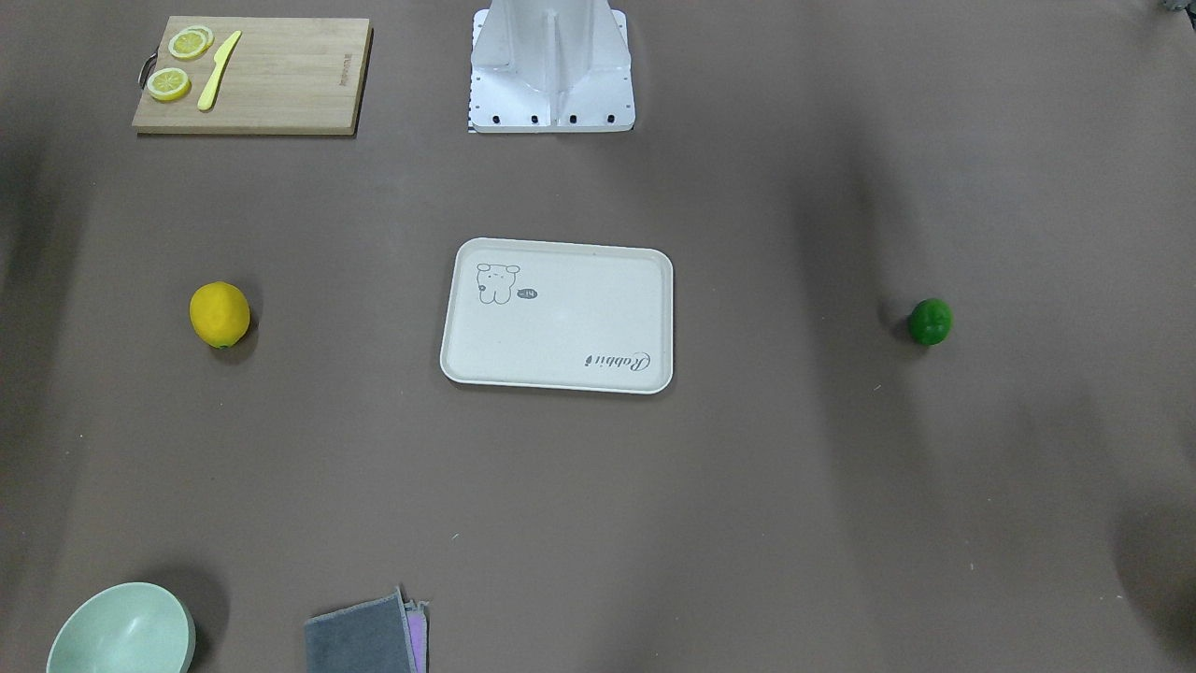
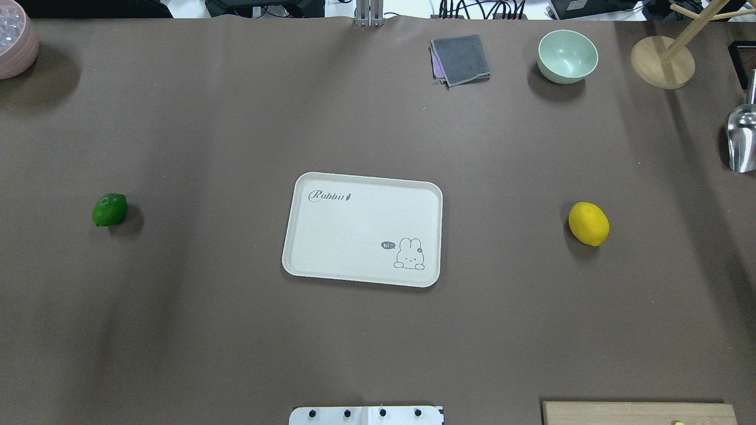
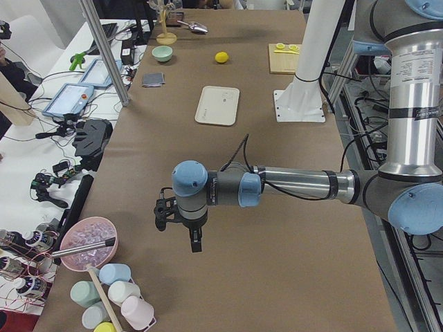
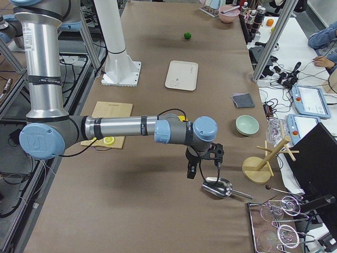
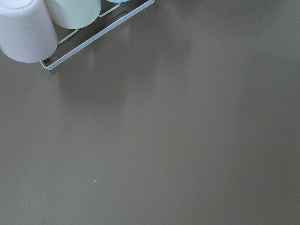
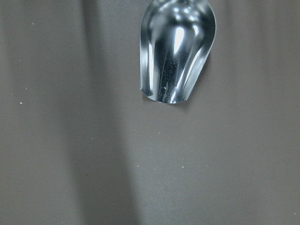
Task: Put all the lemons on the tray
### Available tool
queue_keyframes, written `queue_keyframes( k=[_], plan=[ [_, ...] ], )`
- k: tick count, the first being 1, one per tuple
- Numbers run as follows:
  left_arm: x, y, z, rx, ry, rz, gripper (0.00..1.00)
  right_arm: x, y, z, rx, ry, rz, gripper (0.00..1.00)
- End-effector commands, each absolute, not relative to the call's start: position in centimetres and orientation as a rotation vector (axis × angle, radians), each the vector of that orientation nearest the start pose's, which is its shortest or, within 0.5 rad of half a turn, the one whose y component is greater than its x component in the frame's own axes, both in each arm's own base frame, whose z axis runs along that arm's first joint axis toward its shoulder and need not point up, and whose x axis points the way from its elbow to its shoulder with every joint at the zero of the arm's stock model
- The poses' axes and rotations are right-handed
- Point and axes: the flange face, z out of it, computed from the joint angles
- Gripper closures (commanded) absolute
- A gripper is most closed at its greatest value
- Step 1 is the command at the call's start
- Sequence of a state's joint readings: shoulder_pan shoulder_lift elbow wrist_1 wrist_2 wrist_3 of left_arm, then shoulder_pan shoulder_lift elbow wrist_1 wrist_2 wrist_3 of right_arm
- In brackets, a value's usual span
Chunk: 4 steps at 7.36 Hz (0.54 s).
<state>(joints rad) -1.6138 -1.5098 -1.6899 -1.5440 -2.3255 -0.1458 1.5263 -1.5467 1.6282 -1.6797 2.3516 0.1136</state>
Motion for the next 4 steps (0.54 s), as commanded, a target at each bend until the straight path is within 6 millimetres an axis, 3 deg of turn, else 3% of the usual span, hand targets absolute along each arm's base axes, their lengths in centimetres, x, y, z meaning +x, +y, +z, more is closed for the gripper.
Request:
queue_keyframes(
  k=[1,4],
  plan=[
    [-8.5,-46.4,63.3,-0.008,0.756,-0.167,0.02,4.1,-50.1,62.9,-0.082,-0.777,0.060,0.00],
    [-8.6,-46.5,63.3,-0.008,0.756,-0.169,0.02,3.8,-50.7,61.6,-0.067,-0.793,0.061,0.00]
  ],
)
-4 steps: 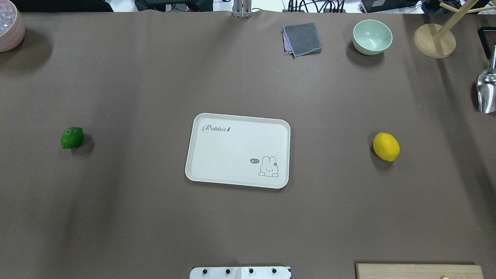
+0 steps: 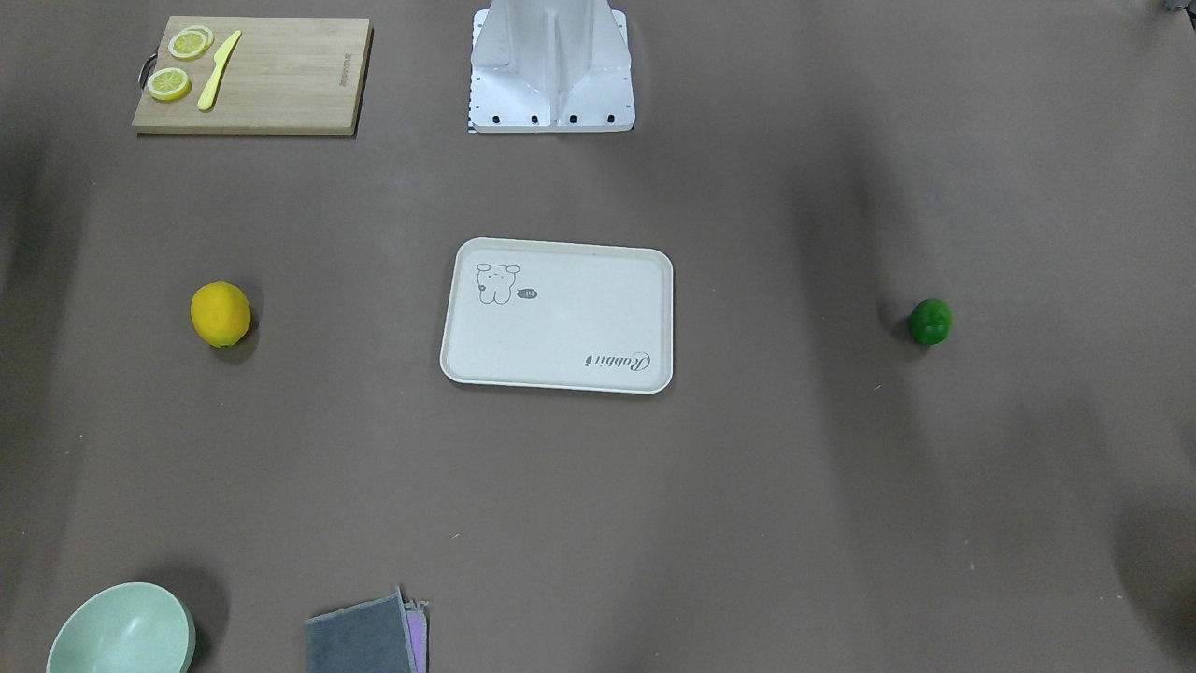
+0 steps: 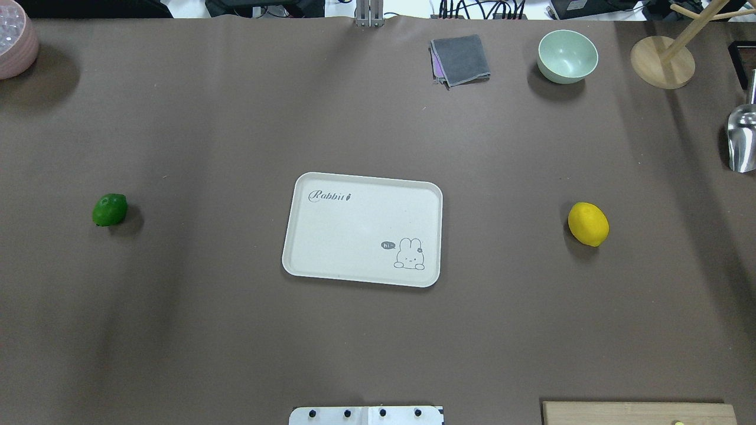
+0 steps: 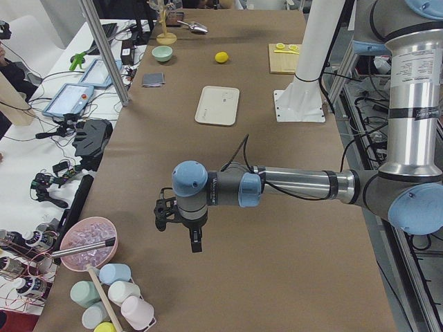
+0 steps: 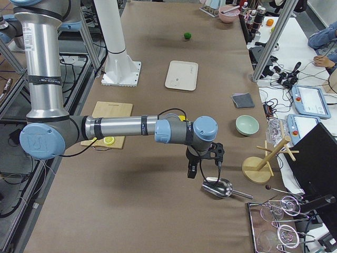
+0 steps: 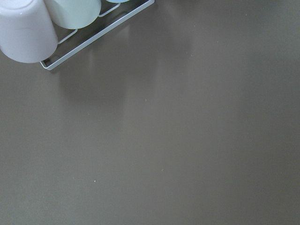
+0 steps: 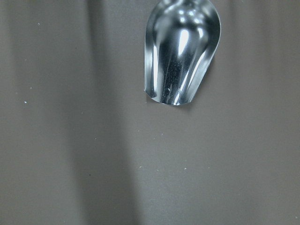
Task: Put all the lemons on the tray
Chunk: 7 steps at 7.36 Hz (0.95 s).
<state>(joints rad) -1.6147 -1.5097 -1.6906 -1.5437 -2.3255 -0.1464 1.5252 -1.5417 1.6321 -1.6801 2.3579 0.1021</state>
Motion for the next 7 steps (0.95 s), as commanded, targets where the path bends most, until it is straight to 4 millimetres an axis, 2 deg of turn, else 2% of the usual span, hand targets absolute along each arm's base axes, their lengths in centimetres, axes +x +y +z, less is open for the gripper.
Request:
queue_keyframes(
  k=[1,3,4,5,6,7],
  plan=[
    [-8.6,-46.5,63.1,-0.003,0.756,-0.167,0.02,2.5,-51.2,60.2,-0.058,-0.817,0.033,0.00],
    [-8.7,-46.4,62.5,0.006,0.757,-0.165,0.02,-2.1,-51.5,56.4,-0.030,-0.826,-0.065,0.00],
    [-8.7,-46.4,62.6,0.003,0.757,-0.166,0.02,-3.8,-51.5,55.6,-0.047,-0.830,-0.052,0.00],
    [-8.9,-46.3,62.5,0.008,0.757,-0.166,0.02,-6.7,-52.1,53.7,-0.049,-0.835,-0.082,0.00],
    [-8.9,-46.3,62.7,0.006,0.757,-0.165,0.02,-10.0,-53.7,50.8,-0.030,-0.841,-0.139,0.00],
    [-8.9,-46.3,62.8,0.006,0.757,-0.165,0.02,-12.7,-53.9,49.3,-0.039,-0.855,-0.167,0.00]
  ],
)
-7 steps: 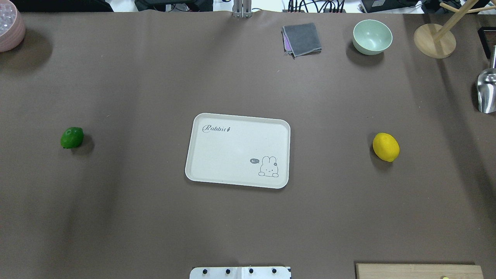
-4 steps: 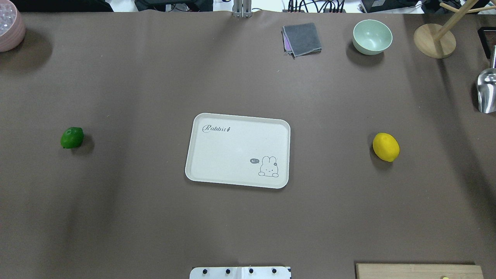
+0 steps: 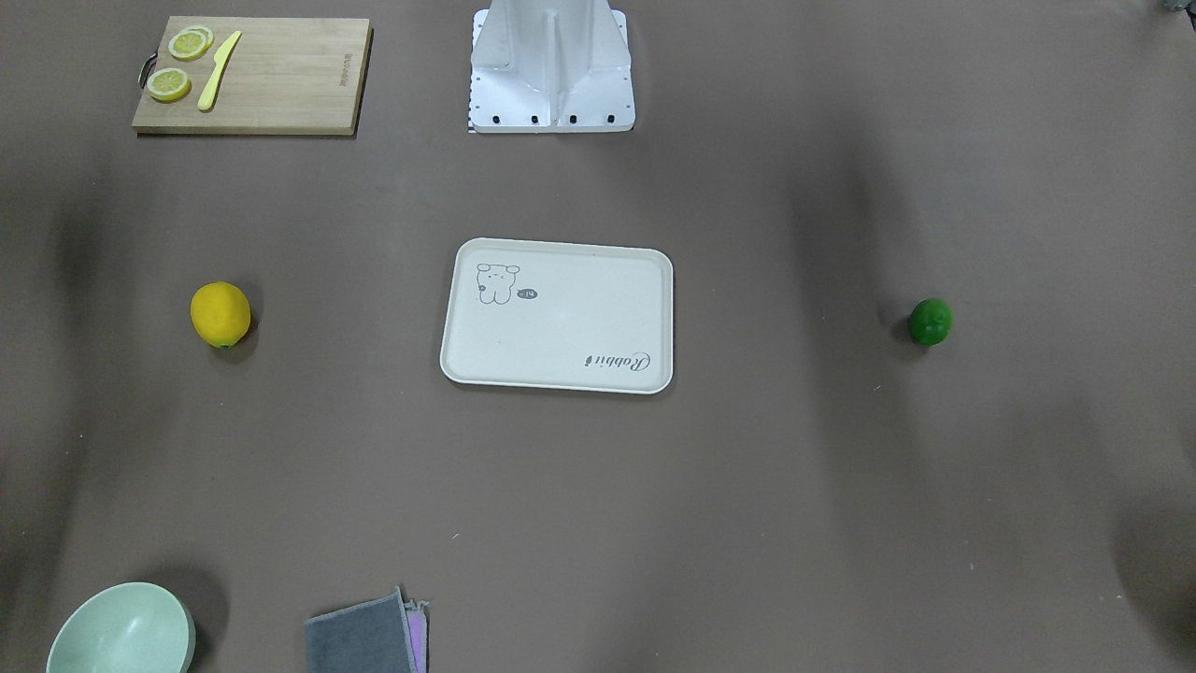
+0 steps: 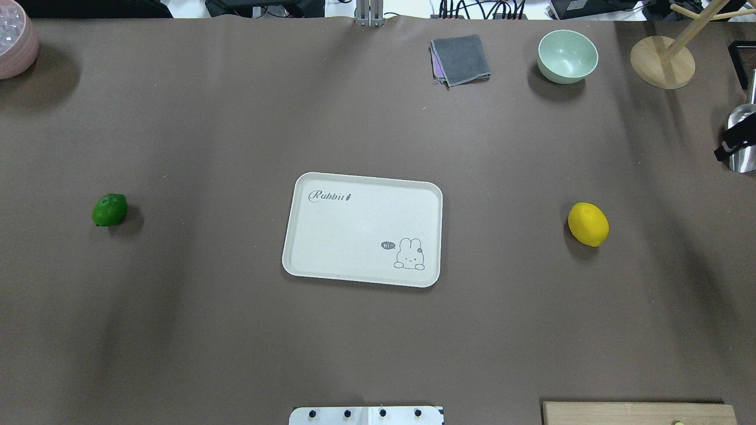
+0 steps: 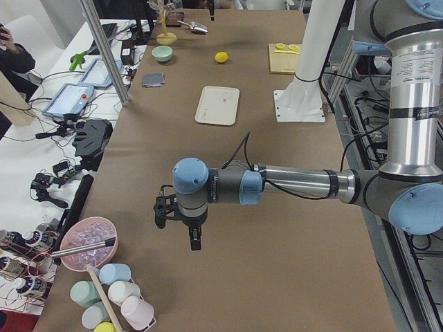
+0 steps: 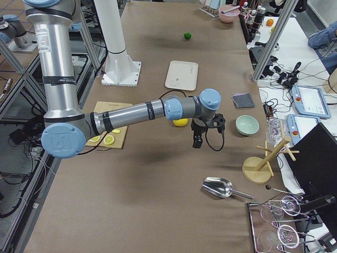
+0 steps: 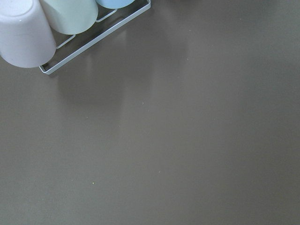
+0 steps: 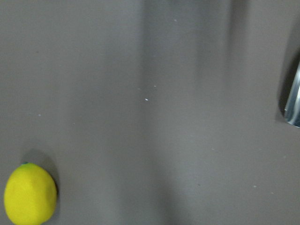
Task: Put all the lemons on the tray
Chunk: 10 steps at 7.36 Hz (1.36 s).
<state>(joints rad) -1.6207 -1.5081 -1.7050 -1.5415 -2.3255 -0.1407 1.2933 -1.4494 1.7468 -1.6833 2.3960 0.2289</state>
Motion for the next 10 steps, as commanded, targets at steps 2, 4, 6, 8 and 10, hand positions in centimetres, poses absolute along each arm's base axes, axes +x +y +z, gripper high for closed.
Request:
queue_keyframes(
  k=[2,4,6,8,10],
  plan=[
    [-8.4,-47.0,62.2,0.006,0.742,-0.161,0.02,-19.0,-54.4,46.5,-0.076,-0.869,-0.209,0.00],
    [-2.6,-50.5,59.6,-0.043,0.759,-0.176,0.03,-24.6,-54.9,44.0,-0.084,-0.870,-0.290,0.01],
    [5.7,-54.9,53.0,-0.053,0.780,-0.163,0.03,-27.7,-53.9,44.8,-0.118,-0.859,-0.335,0.01],
    [14.0,-55.5,50.3,-0.049,0.789,-0.011,0.02,-29.1,-53.3,46.8,-0.164,-0.842,-0.341,0.01],
    [19.4,-55.3,52.5,0.006,0.825,0.110,0.03,-30.0,-53.2,47.9,-0.187,-0.832,-0.354,0.01]
  ],
)
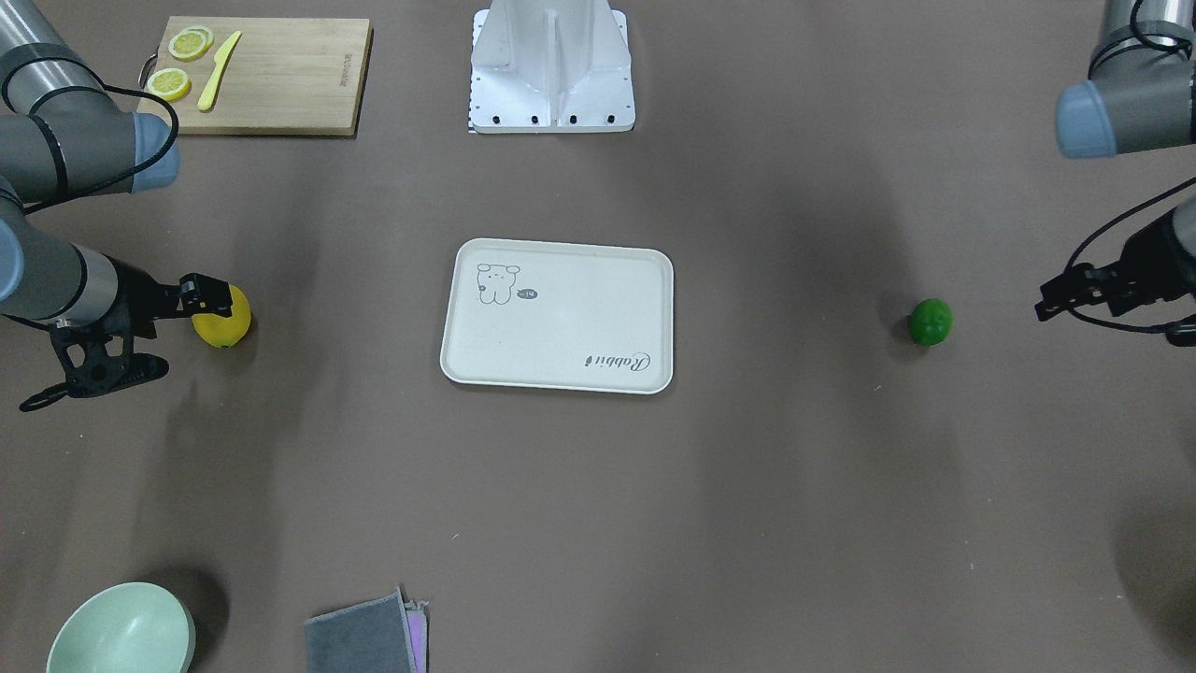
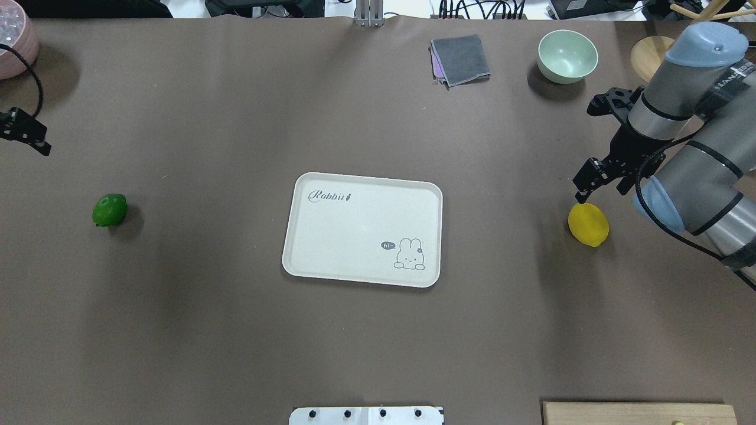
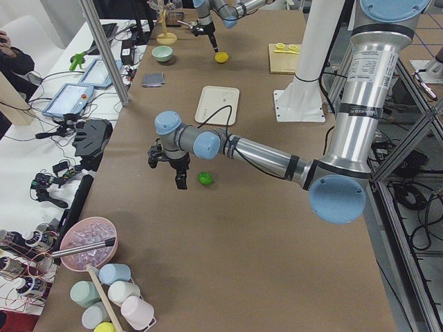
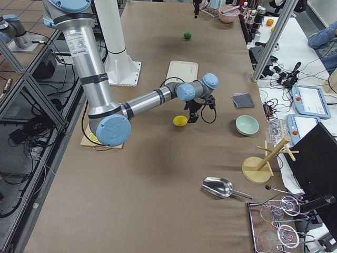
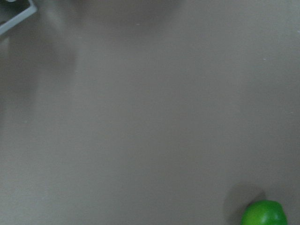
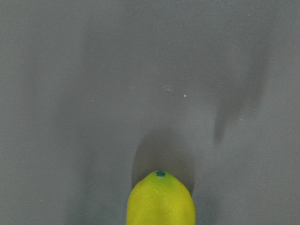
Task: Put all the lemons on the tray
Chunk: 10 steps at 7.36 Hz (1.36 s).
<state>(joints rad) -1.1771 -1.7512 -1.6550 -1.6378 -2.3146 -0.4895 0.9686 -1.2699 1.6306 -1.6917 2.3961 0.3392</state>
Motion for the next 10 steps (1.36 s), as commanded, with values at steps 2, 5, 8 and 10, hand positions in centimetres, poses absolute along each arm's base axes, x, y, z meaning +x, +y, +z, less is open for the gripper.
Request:
queue_keyframes(
  k=[2,5,8,10],
  plan=[
    [21.4,-55.3,53.0,0.043,0.856,0.159,0.03,-30.4,-53.2,48.3,-0.203,-0.827,-0.355,0.01],
    [26.7,-53.6,52.7,-0.004,0.863,0.218,0.03,-32.6,-52.2,49.0,-0.238,-0.810,-0.387,0.01],
    [29.9,-52.7,52.9,-0.038,0.856,0.258,0.03,-33.3,-52.0,50.3,-0.250,-0.802,-0.421,0.03],
    [29.8,-52.7,53.0,-0.035,0.857,0.266,0.03,-33.7,-51.7,50.5,-0.261,-0.801,-0.424,0.26]
  ],
)
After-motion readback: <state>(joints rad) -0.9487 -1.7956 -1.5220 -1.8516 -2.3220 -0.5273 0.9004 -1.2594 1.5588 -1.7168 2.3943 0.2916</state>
